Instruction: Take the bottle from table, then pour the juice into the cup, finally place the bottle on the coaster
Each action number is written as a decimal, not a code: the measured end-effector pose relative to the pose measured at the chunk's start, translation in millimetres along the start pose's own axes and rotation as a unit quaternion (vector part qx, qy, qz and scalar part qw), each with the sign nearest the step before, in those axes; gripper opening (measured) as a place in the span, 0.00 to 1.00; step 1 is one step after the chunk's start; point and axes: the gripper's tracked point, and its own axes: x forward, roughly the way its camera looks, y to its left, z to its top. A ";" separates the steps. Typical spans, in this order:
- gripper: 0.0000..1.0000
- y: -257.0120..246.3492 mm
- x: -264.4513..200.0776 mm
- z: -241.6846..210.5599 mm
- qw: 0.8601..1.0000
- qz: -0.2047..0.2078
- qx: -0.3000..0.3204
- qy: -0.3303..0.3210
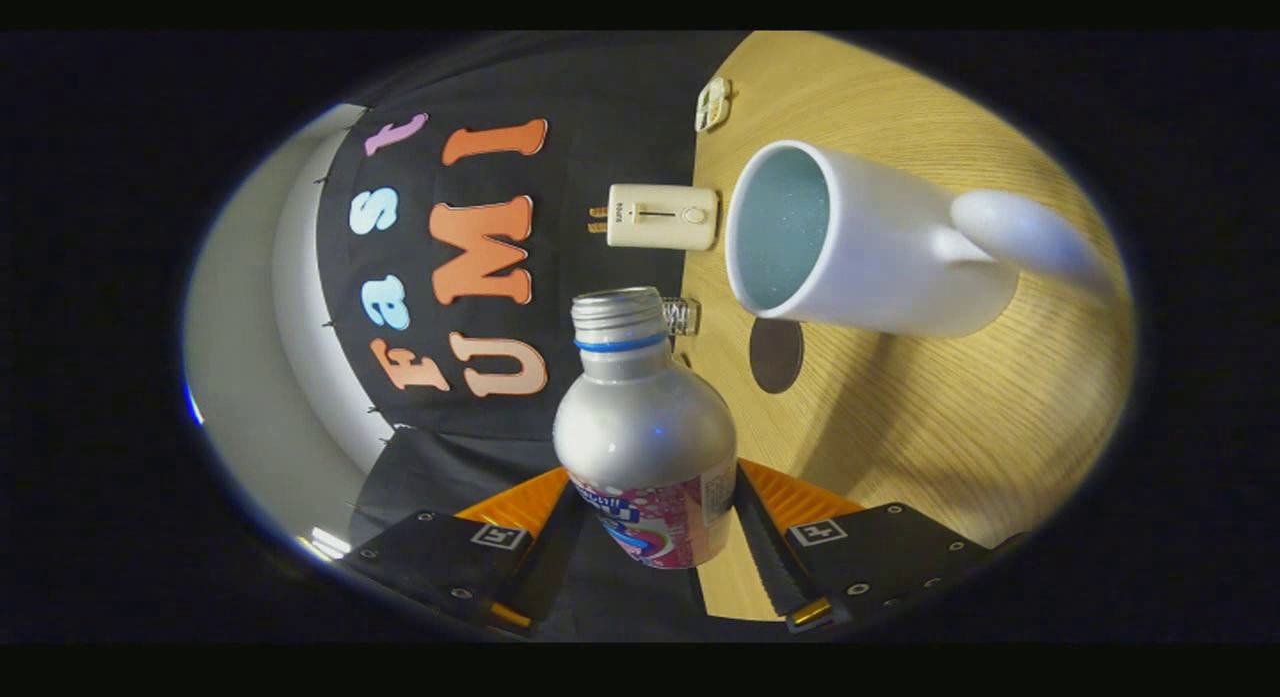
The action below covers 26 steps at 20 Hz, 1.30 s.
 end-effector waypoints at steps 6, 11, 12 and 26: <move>0.80 3.4 3.7 -6.1 0.999 0.006 0.043 0.014; 0.80 9.0 3.2 -10.0 0.997 0.024 0.075 0.021; 0.80 9.6 3.9 -9.8 0.996 0.026 0.079 0.021; 0.80 31.8 2.0 -2.1 0.985 0.071 0.157 0.025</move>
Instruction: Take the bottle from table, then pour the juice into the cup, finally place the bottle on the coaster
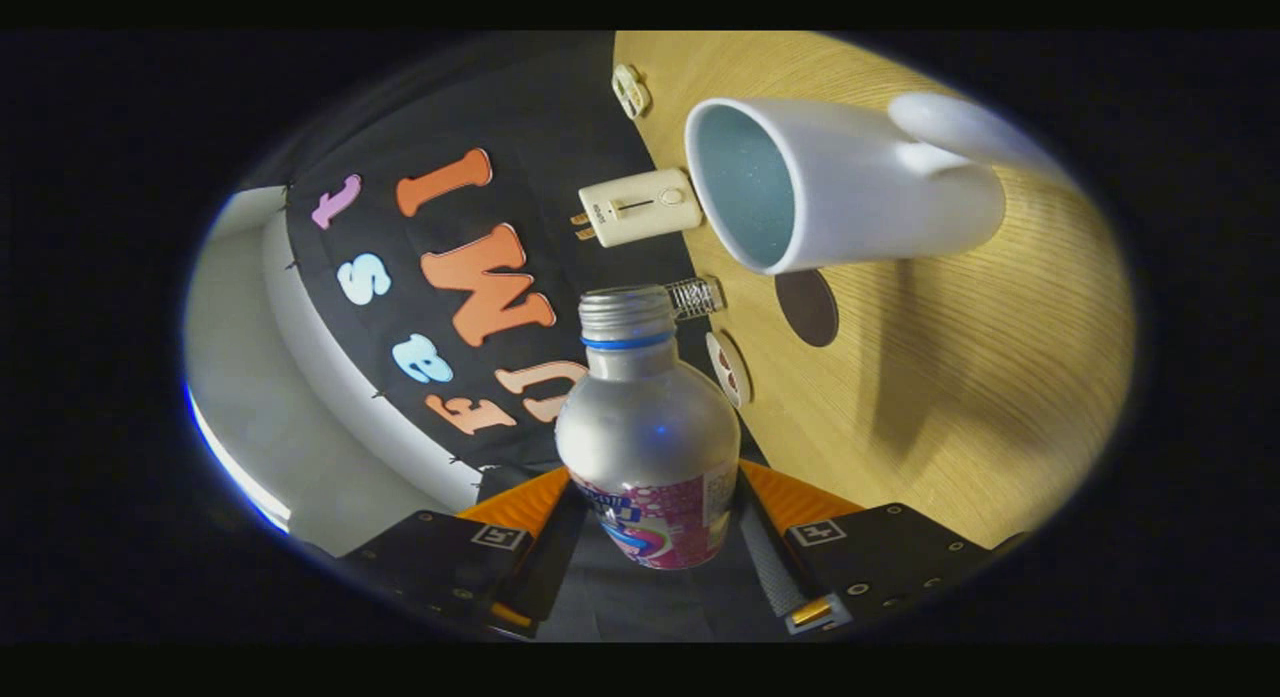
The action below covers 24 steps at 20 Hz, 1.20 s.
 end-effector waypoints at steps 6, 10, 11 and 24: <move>0.79 11.6 3.3 5.8 1.000 0.017 0.018 -0.008; 0.79 12.0 4.6 9.9 0.999 0.024 0.030 -0.011; 0.79 11.4 5.0 9.6 0.999 0.024 0.031 -0.010; 0.79 17.1 6.5 7.3 0.998 0.037 0.049 -0.011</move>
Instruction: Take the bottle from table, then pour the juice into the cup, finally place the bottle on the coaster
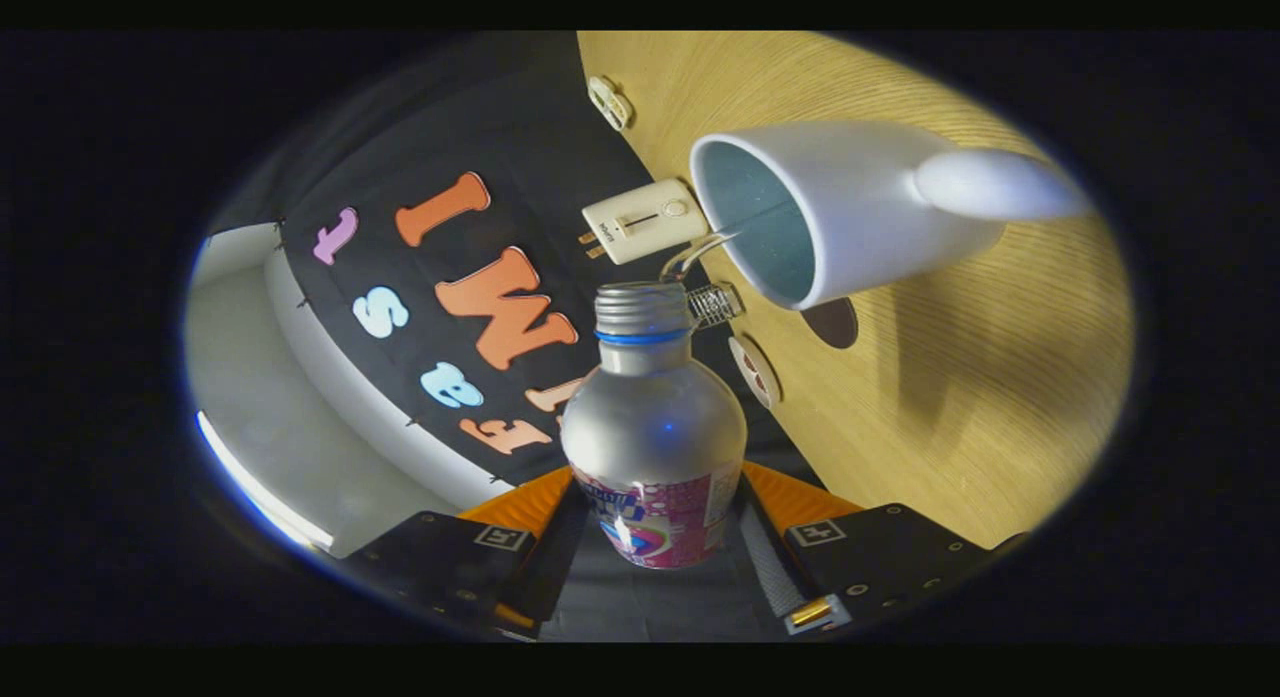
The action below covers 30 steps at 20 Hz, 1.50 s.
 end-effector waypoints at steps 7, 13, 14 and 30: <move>0.77 3.4 -3.4 5.3 1.000 0.006 0.001 -0.006; 0.77 6.2 -3.8 5.1 1.000 0.009 0.008 -0.002; 0.77 7.5 -5.7 4.8 1.000 0.010 0.006 -0.002; 0.77 17.9 -6.7 3.0 0.999 0.027 0.043 0.007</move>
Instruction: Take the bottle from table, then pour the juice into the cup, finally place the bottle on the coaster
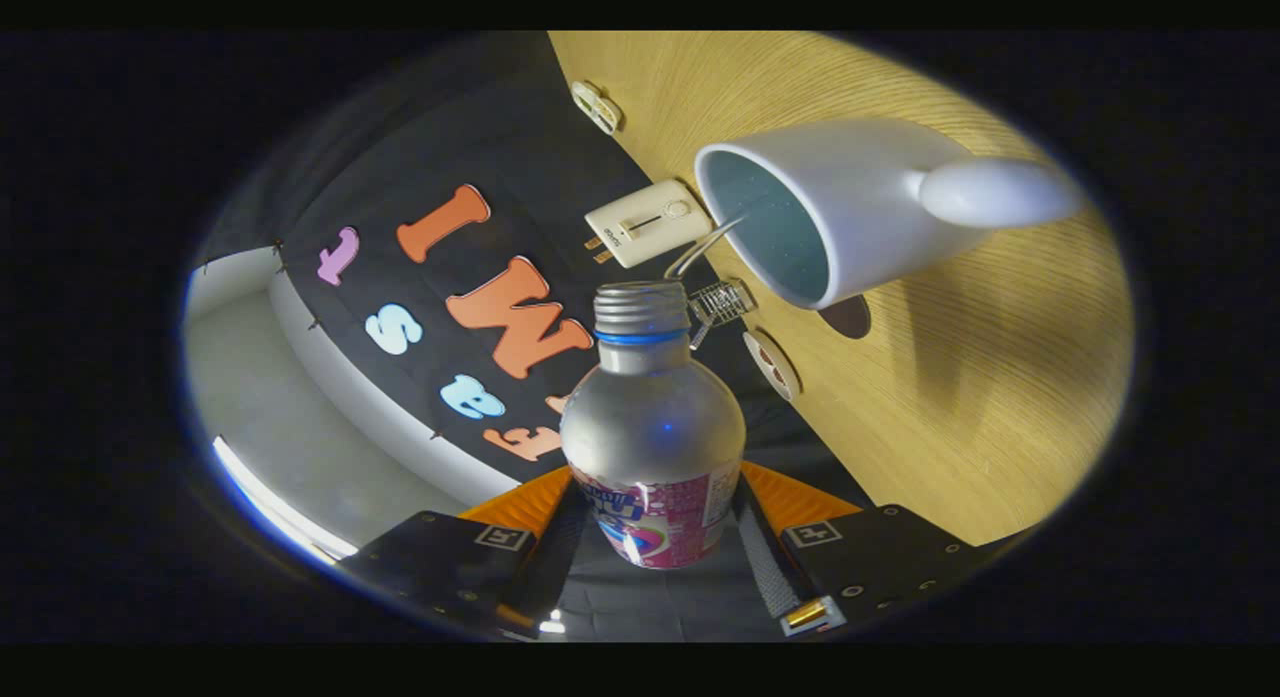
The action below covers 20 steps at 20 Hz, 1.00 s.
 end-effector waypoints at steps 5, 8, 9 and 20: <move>0.77 5.2 0.2 -8.1 1.000 0.014 0.019 0.015; 0.77 9.0 -1.4 -7.3 0.999 0.020 0.024 0.015; 0.77 10.1 -1.0 -7.0 0.999 0.022 0.026 0.014; 0.77 24.7 -7.0 1.8 0.998 0.050 0.041 0.005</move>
